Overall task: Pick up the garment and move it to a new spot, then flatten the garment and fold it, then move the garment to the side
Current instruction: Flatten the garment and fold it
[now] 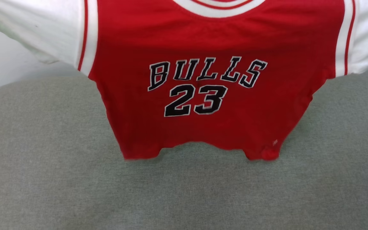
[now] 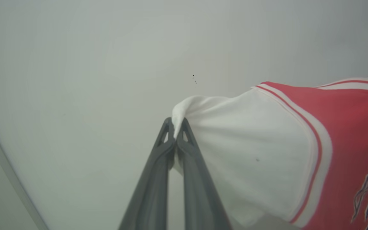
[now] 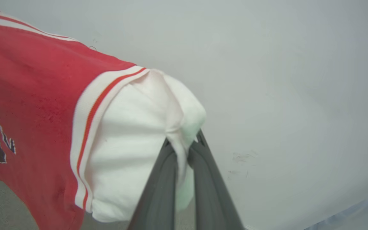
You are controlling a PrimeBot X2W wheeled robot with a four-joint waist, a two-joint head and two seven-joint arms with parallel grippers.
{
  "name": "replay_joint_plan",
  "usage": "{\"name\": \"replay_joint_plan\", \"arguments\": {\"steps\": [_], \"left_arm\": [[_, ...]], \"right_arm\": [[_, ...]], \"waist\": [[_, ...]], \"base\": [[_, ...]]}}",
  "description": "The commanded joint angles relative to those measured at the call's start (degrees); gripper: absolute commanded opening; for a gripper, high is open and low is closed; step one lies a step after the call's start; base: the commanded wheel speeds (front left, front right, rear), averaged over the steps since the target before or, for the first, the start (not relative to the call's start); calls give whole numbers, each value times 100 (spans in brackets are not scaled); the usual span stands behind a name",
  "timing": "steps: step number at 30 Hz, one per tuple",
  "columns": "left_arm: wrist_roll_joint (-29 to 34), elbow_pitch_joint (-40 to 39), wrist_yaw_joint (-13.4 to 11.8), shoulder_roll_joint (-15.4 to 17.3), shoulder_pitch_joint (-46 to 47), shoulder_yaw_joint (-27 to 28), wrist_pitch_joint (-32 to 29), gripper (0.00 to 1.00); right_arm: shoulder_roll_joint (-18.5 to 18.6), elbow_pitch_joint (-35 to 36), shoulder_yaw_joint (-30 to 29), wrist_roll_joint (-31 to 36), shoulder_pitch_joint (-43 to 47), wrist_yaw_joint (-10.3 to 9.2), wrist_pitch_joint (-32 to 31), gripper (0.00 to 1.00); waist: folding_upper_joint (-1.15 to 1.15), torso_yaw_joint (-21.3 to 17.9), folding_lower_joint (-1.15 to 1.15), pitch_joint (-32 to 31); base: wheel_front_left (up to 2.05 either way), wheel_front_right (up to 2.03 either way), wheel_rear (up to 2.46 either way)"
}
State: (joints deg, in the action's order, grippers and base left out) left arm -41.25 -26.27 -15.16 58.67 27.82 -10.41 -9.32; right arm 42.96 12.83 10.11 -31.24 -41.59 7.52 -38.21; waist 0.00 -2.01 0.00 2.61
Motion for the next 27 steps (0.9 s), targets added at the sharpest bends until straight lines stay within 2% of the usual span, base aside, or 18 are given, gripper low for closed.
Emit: {"name": "replay_joint_plan", "arguments": {"steps": [1,4,9,15,17,23,27], "left_arm": [[21,-20,-20,31,95,57,30,0],[54,-60,20,134,348,212,68,0],[23,55,197,172,1026,272,55,0],[42,689,605,64,2092,30,-18,0],[59,945,758,33,2531,-75,-108,0],[445,1941,1229,-400,4129,-563,-111,0],[819,2763,1428,-792,5332,-803,51,0]], "right_arm": [[-49,51,-34,67,-115,-6,72,0],[38,181,-71,256,-299,-7,219,0],[-91,206,-245,449,-723,-7,335,0],[-263,-140,-193,746,-1351,-7,542,0],[-82,-233,68,917,-1633,-7,649,0],[-150,-999,509,1119,-2756,-8,1014,0],[-315,-1658,669,1293,-3633,-8,1297,0]], "waist": [[0,-66,0,-32],[0,-140,0,25],[0,-227,0,358],[0,-292,0,1055],[0,-314,0,1363],[0,-329,0,2245],[0,-315,0,2740]], "base": [[0,0,0],[0,0,0],[0,0,0],[0,0,0],[0,0,0],[0,0,0],[0,0,0]]}}
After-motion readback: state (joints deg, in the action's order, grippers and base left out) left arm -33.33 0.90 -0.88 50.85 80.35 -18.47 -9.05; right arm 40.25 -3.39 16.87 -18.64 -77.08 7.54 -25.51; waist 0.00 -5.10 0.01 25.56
